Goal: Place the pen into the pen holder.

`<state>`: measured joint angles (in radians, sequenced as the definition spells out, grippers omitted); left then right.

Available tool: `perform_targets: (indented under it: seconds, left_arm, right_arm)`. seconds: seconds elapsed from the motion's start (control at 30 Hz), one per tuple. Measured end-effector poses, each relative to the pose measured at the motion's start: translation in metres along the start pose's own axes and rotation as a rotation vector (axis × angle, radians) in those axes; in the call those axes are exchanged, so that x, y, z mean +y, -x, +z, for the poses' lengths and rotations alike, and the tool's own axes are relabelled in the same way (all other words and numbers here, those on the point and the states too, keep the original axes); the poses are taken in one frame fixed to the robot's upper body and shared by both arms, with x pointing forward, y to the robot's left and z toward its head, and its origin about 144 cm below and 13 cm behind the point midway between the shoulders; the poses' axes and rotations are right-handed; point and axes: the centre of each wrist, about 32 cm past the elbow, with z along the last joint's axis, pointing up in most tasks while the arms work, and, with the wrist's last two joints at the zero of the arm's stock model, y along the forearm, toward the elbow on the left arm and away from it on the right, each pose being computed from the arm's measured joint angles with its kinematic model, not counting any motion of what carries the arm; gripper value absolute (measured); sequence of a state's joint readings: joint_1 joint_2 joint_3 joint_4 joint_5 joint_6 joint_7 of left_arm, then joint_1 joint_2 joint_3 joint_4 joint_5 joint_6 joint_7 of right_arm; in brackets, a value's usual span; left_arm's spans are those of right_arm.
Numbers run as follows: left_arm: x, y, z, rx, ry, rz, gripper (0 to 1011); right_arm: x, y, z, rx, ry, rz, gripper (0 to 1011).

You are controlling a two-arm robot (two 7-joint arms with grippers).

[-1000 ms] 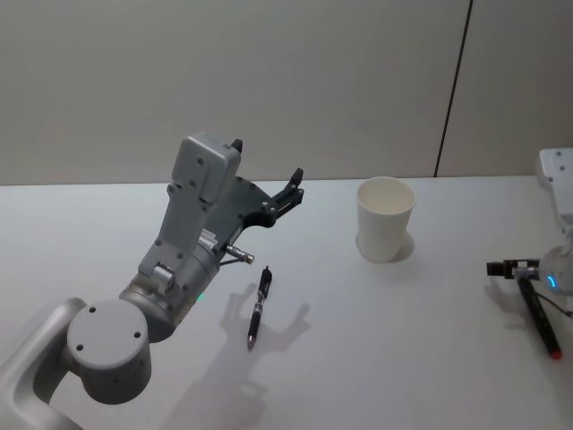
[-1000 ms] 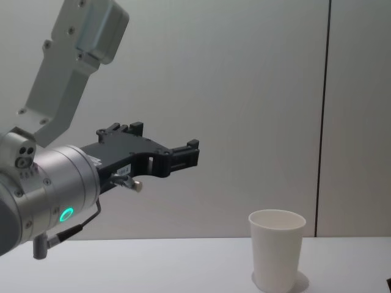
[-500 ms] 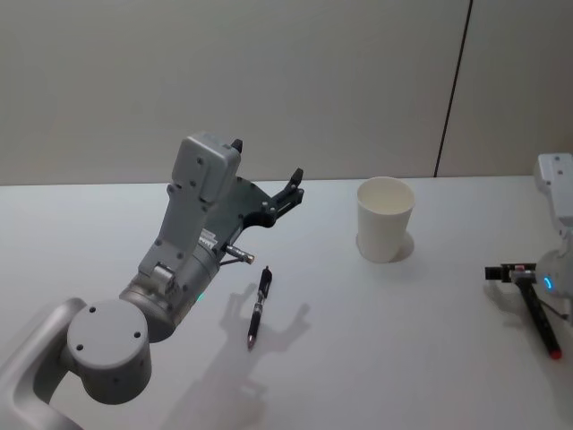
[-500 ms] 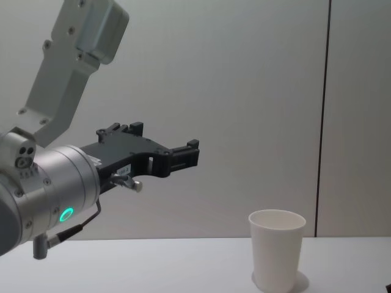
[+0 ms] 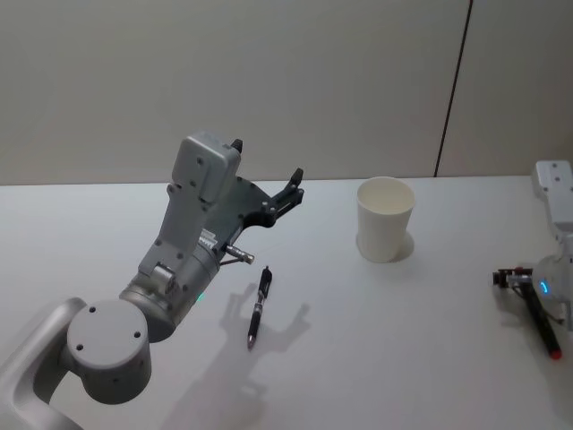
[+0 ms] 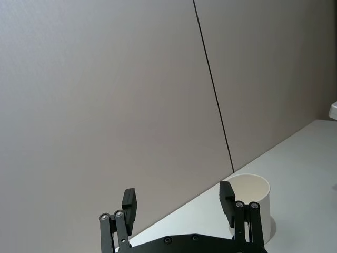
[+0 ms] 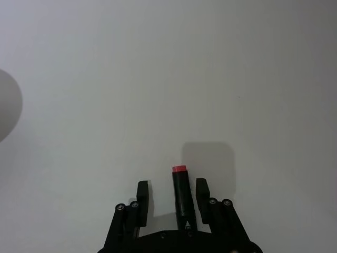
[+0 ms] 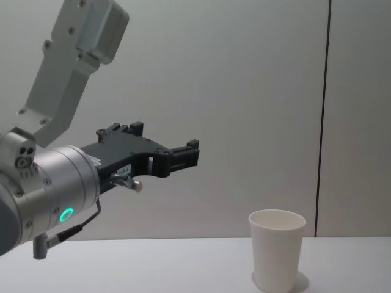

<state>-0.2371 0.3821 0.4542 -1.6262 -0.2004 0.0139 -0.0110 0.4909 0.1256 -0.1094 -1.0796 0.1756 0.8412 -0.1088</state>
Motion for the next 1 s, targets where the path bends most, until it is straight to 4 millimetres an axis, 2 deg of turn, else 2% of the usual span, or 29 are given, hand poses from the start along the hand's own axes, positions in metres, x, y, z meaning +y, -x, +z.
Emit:
perform_targets:
  seconds: [0.07, 0.1, 0.27, 0.3, 0.33, 0.4, 0.43, 1.0]
  left_arm:
    - [0.0, 0.0, 0.0, 0.0, 0.0, 0.0, 1000]
    - [0.0, 0.0, 0.0, 0.0, 0.0, 0.0, 1000]
    - [0.0, 0.0, 0.0, 0.0, 0.0, 0.0, 1000]
    - [0.0, 0.0, 0.0, 0.0, 0.0, 0.0, 1000]
    - [0.0, 0.0, 0.0, 0.0, 0.0, 0.0, 1000]
    - [0.0, 0.0, 0.0, 0.0, 0.0, 0.0, 1000]
    - [0.0, 0.0, 0.0, 0.0, 0.0, 0.0, 1000]
    - [0.0, 0.0, 0.0, 0.0, 0.0, 0.0, 1000]
  right_arm:
    - [0.0014, 0.0003, -0.0005, 0.002, 0.002, -0.001, 506]
    - [0.0014, 0.0003, -0.0005, 0.002, 0.002, -0.001, 506]
    - [0.0043, 0.0006, -0.0015, 0.007, 0.006, -0.002, 316]
    - [0.0043, 0.0006, -0.0015, 0.007, 0.006, -0.002, 316]
    - [0.0051, 0.0006, -0.0018, 0.008, 0.007, -0.003, 255]
    - [0.0057, 0.0007, -0.002, 0.009, 0.008, -0.003, 219]
    - [0.0062, 0.0006, -0.0019, 0.011, 0.008, -0.003, 170]
    - [0.0023, -0.0004, -0.0027, 0.021, -0.056, 0.017, 165]
